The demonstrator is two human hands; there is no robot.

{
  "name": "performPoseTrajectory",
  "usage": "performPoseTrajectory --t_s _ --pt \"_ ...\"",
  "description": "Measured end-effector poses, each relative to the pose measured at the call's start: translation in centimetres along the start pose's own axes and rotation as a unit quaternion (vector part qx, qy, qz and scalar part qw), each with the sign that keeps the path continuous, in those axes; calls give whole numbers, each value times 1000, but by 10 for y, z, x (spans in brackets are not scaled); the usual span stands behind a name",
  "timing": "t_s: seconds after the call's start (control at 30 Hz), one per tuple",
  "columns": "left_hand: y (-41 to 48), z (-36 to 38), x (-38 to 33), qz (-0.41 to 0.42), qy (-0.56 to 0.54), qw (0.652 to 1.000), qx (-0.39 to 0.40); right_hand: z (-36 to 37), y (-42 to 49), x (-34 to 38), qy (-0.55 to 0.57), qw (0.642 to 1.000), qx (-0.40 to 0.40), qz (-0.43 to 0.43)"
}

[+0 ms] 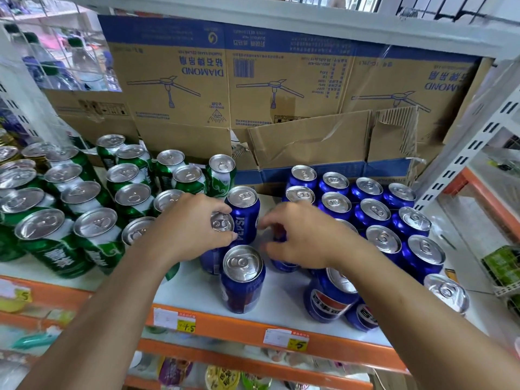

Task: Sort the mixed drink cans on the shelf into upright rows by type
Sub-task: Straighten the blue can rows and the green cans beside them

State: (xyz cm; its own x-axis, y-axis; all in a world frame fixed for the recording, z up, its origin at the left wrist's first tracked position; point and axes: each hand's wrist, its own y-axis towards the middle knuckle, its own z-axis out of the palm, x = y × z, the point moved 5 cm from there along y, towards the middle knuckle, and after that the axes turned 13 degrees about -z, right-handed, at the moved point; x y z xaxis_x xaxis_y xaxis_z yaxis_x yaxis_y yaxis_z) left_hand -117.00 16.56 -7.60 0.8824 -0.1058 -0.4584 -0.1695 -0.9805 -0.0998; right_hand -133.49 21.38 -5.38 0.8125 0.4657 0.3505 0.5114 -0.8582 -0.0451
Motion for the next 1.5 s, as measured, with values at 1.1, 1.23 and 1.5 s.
performPoseTrajectory --t_s 1.1,1.23,1.5 --pt "-26 8 18 -9 -40 998 -39 9 -27 16 8 1000 20 -19" --pt "-26 10 16 -11 -36 999 -26 6 -33 8 -18 999 32 9" --pt "-27 10 3 -6 -48 998 -41 2 -42 3 -15 998 55 32"
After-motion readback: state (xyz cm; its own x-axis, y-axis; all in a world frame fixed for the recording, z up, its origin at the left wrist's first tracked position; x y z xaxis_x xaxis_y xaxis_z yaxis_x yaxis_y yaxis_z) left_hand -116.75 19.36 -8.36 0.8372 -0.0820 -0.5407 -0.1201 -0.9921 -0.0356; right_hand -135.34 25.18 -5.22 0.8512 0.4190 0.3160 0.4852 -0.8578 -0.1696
